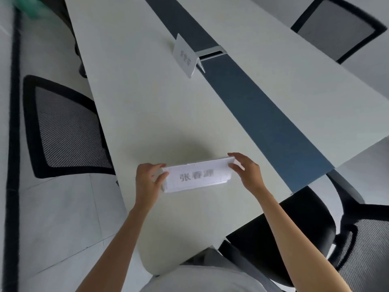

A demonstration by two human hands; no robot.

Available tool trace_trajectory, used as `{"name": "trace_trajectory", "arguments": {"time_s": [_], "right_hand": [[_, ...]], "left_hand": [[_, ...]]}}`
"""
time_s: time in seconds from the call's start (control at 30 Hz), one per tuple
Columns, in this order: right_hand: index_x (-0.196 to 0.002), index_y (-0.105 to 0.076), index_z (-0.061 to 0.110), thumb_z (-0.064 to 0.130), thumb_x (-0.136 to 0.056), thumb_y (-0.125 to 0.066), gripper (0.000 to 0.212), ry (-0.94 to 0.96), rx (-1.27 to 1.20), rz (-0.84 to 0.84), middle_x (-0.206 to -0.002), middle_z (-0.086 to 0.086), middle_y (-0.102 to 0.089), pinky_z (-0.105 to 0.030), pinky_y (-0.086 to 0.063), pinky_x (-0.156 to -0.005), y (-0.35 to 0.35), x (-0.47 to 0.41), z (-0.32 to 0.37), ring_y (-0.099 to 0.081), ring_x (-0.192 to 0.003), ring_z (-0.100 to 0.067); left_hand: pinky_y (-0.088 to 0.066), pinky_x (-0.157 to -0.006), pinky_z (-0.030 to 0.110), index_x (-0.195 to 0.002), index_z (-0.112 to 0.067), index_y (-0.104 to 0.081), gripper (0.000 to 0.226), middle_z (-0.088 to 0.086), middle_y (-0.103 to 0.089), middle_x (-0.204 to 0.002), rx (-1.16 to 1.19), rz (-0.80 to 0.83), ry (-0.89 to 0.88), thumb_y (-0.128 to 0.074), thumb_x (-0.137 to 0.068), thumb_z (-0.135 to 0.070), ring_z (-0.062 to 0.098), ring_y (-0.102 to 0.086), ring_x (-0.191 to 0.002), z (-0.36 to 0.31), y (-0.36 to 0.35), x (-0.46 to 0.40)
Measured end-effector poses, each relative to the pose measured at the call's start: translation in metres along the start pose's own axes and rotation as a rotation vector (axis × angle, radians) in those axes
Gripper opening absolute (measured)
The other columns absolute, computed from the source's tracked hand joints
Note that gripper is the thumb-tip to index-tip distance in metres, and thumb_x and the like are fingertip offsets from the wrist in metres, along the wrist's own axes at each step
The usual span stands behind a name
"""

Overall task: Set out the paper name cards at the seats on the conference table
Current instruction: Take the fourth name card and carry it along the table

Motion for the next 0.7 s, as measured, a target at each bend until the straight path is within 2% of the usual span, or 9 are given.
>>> {"name": "trace_trajectory", "arguments": {"time_s": [0.07, 0.17, 0.2, 0.27, 0.33, 0.47, 0.57, 0.63, 0.7], "right_hand": [[-0.117, -0.060, 0.018, 0.016, -0.088, -0.056, 0.029, 0.024, -0.030, -0.023, -0.127, 0.000, -0.060, 0.007, -0.029, -0.085, 0.008, -0.001, 0.007, -0.053, -0.118, -0.016], [-0.121, -0.058, 0.020, 0.019, -0.091, -0.053, 0.030, 0.065, -0.092, -0.081, -0.126, -0.003, -0.061, -0.016, -0.035, -0.099, 0.028, -0.001, 0.022, -0.054, -0.117, -0.017], [-0.120, -0.058, 0.020, 0.020, -0.091, -0.052, 0.029, 0.079, -0.127, -0.115, -0.122, -0.006, -0.063, -0.024, -0.039, -0.099, 0.038, 0.000, 0.028, -0.056, -0.114, -0.019], [-0.118, -0.059, 0.022, 0.020, -0.092, -0.051, 0.027, 0.116, -0.205, -0.187, -0.114, -0.003, -0.066, -0.028, -0.043, -0.095, 0.062, 0.004, 0.039, -0.057, -0.110, -0.019], [-0.116, -0.059, 0.029, 0.023, -0.091, -0.051, 0.026, 0.123, -0.276, -0.261, -0.110, 0.010, -0.065, -0.031, -0.045, -0.095, 0.089, 0.009, 0.043, -0.058, -0.110, -0.014], [-0.116, -0.059, 0.029, 0.029, -0.090, -0.050, 0.028, 0.090, -0.310, -0.410, -0.115, 0.006, -0.064, -0.033, -0.043, -0.100, 0.148, 0.012, 0.020, -0.055, -0.116, -0.016], [-0.113, -0.057, 0.036, 0.020, -0.093, -0.044, 0.029, 0.013, -0.296, -0.425, -0.110, 0.015, -0.061, -0.034, -0.037, -0.104, 0.180, 0.003, -0.020, -0.052, -0.114, -0.012], [-0.121, -0.054, 0.024, 0.011, -0.093, -0.040, 0.034, -0.083, -0.308, -0.405, -0.114, 0.008, -0.058, -0.038, -0.035, -0.107, 0.192, -0.012, -0.061, -0.050, -0.119, -0.017], [-0.123, -0.052, 0.023, 0.007, -0.090, -0.037, 0.040, -0.176, -0.321, -0.355, -0.114, 0.004, -0.057, -0.045, -0.035, -0.107, 0.197, -0.030, -0.098, -0.049, -0.120, -0.024]], "left_hand": [[-0.033, -0.095, 0.015, -0.099, -0.008, -0.069, 0.024, 0.010, -0.059, -0.112, -0.014, -0.025, -0.084, -0.067, -0.078, -0.017, 0.021, -0.051, -0.111, -0.012, 0.010, -0.004], [-0.031, -0.096, 0.004, -0.101, -0.009, -0.067, 0.021, -0.012, -0.056, -0.121, 0.118, 0.005, -0.179, -0.065, -0.080, -0.014, 0.001, -0.048, -0.114, -0.041, 0.019, -0.010], [-0.035, -0.096, 0.006, -0.102, -0.012, -0.065, 0.022, -0.023, -0.059, -0.117, 0.183, 0.039, -0.193, -0.064, -0.081, -0.017, 0.001, -0.052, -0.112, -0.050, 0.019, -0.011], [-0.042, -0.096, 0.017, -0.103, -0.023, -0.064, 0.023, -0.036, -0.063, -0.102, 0.282, 0.102, -0.204, -0.062, -0.080, -0.025, 0.005, -0.059, -0.108, -0.073, 0.015, -0.017], [-0.046, -0.095, 0.026, -0.100, -0.028, -0.064, 0.022, -0.030, -0.067, -0.097, 0.340, 0.140, -0.224, -0.061, -0.079, -0.027, 0.008, -0.062, -0.106, -0.098, 0.007, -0.025], [-0.048, -0.092, 0.029, -0.100, -0.015, -0.064, 0.022, -0.007, -0.068, -0.099, 0.390, 0.221, -0.295, -0.062, -0.079, -0.022, 0.013, -0.065, -0.099, -0.157, -0.036, -0.041], [-0.048, -0.086, 0.022, -0.097, -0.007, -0.063, 0.017, -0.004, -0.066, -0.097, 0.352, 0.276, -0.299, -0.063, -0.082, -0.014, 0.015, -0.064, -0.096, -0.187, -0.088, -0.044], [-0.046, -0.081, 0.018, -0.097, -0.005, -0.062, 0.016, 0.000, -0.067, -0.098, 0.325, 0.301, -0.266, -0.061, -0.083, -0.013, 0.017, -0.064, -0.097, -0.197, -0.126, -0.050], [-0.043, -0.076, 0.017, -0.099, -0.003, -0.060, 0.018, 0.008, -0.068, -0.102, 0.292, 0.314, -0.215, -0.059, -0.084, -0.013, 0.022, -0.063, -0.099, -0.201, -0.162, -0.058]]}}
Point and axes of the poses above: each hand's wrist, its own x-axis away from the middle knuckle, its own y-axis out of the back of the hand, z = x × y, the point moved 10 cm from there along -x, towards the middle knuckle
